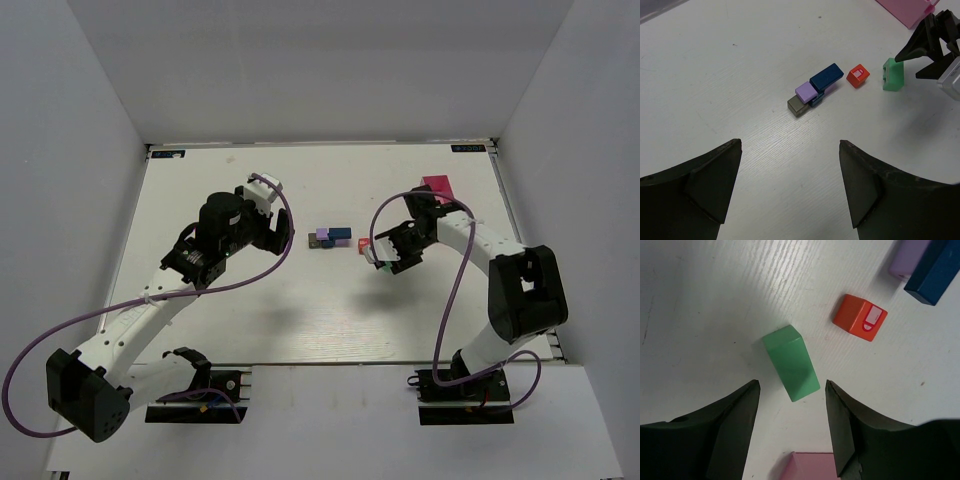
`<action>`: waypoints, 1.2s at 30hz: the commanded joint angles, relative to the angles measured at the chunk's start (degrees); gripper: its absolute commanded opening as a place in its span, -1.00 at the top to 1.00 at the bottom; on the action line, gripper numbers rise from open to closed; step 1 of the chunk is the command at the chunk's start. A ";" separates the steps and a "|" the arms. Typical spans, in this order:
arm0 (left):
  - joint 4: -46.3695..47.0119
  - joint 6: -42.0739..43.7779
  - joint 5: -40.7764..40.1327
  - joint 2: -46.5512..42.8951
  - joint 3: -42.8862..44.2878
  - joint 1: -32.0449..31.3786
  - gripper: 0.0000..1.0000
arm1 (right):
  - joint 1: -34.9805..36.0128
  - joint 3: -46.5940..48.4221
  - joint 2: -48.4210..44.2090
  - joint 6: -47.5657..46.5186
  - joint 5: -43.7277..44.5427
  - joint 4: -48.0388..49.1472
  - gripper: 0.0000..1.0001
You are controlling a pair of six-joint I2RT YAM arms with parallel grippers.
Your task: Build the wood block tower
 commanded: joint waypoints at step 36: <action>0.87 -0.40 0.48 -1.07 -0.08 0.27 -0.80 | 2.25 3.70 7.53 3.54 8.31 4.44 -0.10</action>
